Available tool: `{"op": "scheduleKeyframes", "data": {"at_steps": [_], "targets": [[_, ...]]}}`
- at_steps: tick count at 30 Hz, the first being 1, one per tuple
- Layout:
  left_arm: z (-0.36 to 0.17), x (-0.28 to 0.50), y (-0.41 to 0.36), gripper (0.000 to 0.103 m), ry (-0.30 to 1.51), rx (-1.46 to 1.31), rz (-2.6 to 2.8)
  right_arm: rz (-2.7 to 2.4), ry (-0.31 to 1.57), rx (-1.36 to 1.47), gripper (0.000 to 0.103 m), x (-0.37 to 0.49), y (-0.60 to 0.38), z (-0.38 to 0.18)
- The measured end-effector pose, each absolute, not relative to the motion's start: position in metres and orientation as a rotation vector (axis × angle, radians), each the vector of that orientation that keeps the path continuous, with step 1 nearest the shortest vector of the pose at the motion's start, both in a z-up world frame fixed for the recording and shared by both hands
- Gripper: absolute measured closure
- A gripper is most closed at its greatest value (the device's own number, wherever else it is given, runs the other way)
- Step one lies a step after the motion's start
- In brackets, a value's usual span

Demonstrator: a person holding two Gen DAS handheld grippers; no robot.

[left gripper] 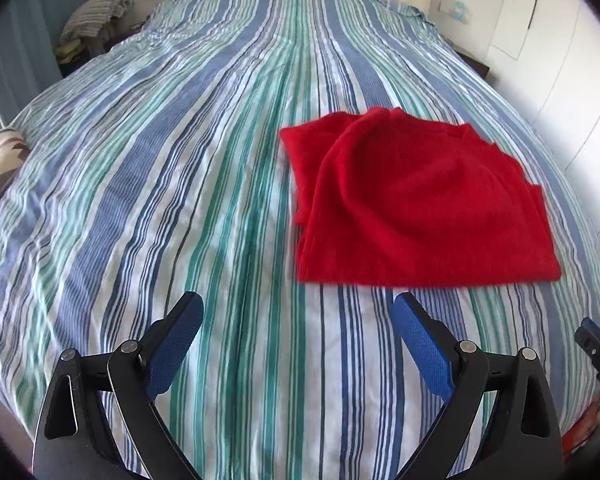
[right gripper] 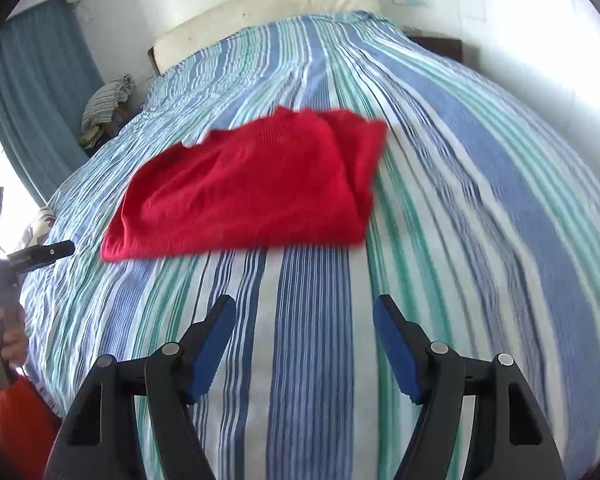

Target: Fold small clothes

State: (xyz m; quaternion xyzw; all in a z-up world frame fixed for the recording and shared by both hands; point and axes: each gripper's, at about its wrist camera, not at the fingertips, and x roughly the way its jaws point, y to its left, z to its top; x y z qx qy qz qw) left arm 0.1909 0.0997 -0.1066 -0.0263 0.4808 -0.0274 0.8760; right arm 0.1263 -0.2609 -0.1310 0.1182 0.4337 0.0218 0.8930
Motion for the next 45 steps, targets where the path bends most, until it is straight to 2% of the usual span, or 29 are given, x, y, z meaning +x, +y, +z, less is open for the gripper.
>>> {"op": "scheduleKeyframes", "data": {"at_steps": [13, 17, 21, 23, 24, 31, 33, 34, 35, 37, 40, 43, 45], "targets": [[-0.101, 0.156, 0.109, 0.006, 0.985, -0.029, 0.011, 0.047, 0.917, 0.265, 0.032, 0.089, -0.247, -0.138], [-0.120, 0.150, 0.119, 0.006, 1.013, -0.046, 0.018, 0.080, 0.939, 0.333, 0.032, 0.093, -0.256, -0.144], [-0.150, 0.143, 0.138, 0.006, 1.058, -0.077, 0.039, 0.085, 0.899, 0.392, 0.032, 0.130, -0.285, -0.129], [-0.161, 0.137, 0.146, 0.006, 1.068, -0.104, 0.047, 0.076, 0.893, 0.421, 0.020, 0.164, -0.306, -0.123], [-0.166, 0.134, 0.149, 0.006, 1.071, -0.119, 0.047, 0.082, 0.904, 0.446, 0.019, 0.181, -0.315, -0.123], [-0.178, 0.127, 0.145, 0.006, 1.064, -0.088, 0.030, 0.081, 0.992, 0.646, 0.019, 0.291, -0.348, -0.172], [-0.180, 0.127, 0.145, 0.006, 1.066, -0.085, 0.027, 0.070, 1.015, 0.656, 0.025, 0.304, -0.338, -0.189], [-0.181, 0.128, 0.146, 0.005, 1.069, -0.091, 0.025, 0.082, 1.010, 0.632, 0.062, 0.307, -0.331, -0.189], [-0.181, 0.128, 0.148, 0.005, 1.069, -0.101, 0.021, 0.099, 1.041, 0.615, 0.093, 0.312, -0.323, -0.191], [-0.181, 0.130, 0.151, 0.005, 1.068, -0.126, 0.015, 0.074, 1.067, 0.579, 0.094, 0.316, -0.312, -0.180], [-0.180, 0.131, 0.157, 0.005, 1.064, -0.166, 0.005, 0.126, 1.013, 0.494, 0.094, 0.322, -0.280, -0.128], [-0.179, 0.134, 0.160, 0.005, 1.068, -0.187, -0.006, 0.258, 0.970, 0.414, 0.094, 0.338, -0.215, -0.071], [-0.178, 0.136, 0.162, 0.005, 1.066, -0.196, -0.016, 0.336, 0.974, 0.362, 0.094, 0.352, -0.165, -0.053]]}}
